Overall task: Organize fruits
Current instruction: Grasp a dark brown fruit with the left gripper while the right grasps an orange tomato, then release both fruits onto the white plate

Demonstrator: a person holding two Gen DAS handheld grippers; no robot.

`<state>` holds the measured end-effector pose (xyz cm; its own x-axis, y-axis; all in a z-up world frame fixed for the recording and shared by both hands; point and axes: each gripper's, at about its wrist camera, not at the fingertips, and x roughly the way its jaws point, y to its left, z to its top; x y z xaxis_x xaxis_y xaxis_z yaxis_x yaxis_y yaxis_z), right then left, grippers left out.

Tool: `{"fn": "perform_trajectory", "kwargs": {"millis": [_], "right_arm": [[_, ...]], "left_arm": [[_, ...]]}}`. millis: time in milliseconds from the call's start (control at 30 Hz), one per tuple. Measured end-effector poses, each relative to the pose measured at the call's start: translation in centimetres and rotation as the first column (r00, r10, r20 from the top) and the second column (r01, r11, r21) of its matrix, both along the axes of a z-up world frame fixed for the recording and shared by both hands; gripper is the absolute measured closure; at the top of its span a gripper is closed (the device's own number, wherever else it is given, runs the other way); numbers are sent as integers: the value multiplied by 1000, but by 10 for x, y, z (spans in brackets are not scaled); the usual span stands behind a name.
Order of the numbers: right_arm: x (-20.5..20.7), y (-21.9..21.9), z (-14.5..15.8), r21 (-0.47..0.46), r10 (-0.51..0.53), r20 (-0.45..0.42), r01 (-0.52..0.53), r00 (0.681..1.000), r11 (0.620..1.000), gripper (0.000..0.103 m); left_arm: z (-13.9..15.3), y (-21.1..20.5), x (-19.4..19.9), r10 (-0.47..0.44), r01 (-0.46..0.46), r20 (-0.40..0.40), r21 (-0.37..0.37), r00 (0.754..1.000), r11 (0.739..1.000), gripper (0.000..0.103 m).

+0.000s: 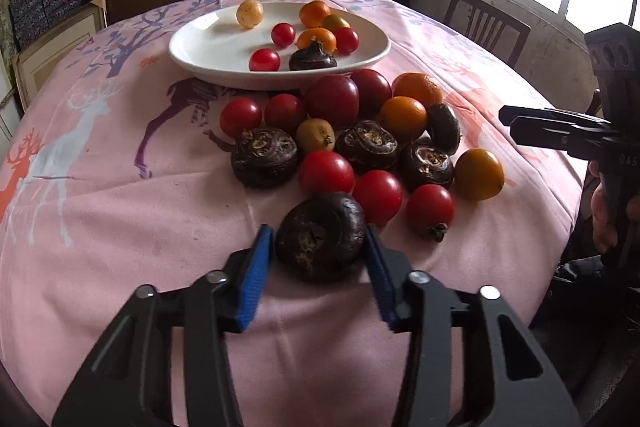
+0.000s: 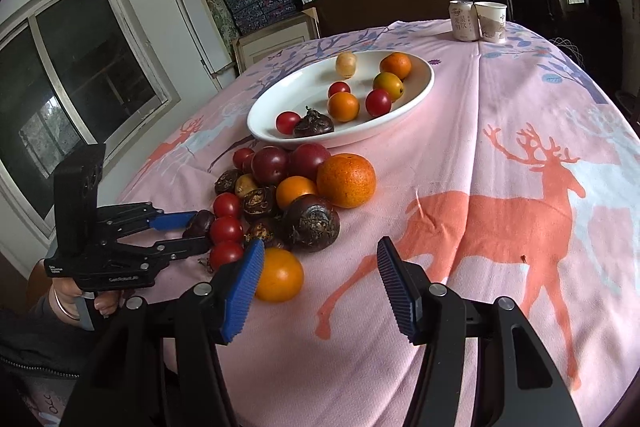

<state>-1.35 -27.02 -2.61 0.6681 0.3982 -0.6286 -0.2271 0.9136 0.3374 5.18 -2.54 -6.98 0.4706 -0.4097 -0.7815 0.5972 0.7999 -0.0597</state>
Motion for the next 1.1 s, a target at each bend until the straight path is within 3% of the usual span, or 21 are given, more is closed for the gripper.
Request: {"fn": "perform_trajectory", "kwargs": {"millis": [233, 367, 400, 467, 667, 900, 1100], "right_arm": [[-13, 34, -3, -69, 125, 2, -124, 992, 990, 44], [-7, 52, -10, -155, 120, 6, -117, 993, 981, 44], [-4, 54, -13, -160, 121, -3, -119, 993, 980, 46], [0, 56, -19, -174, 114, -18, -116, 993, 978, 66], [0, 35, 2, -41, 124, 14, -123, 992, 992, 66], [60, 7, 35, 44, 36, 38, -38, 999, 998, 66], [143, 8, 50, 49, -2, 46, 0, 999, 999, 66]], "left_arm": [[30, 4, -21, -18, 22, 84, -50, 996, 999, 61], [44, 9, -28, -9, 16, 105, -65, 994, 998, 61], [44, 10, -28, -10, 17, 105, -65, 994, 998, 61], [43, 10, -29, -5, 11, 99, -63, 995, 998, 61], [44, 14, -19, 19, -11, 99, -77, 995, 997, 61], [65, -1, 50, 73, -60, 115, -109, 991, 992, 61], [65, -29, 127, 116, -108, 111, -70, 987, 992, 61]]}}
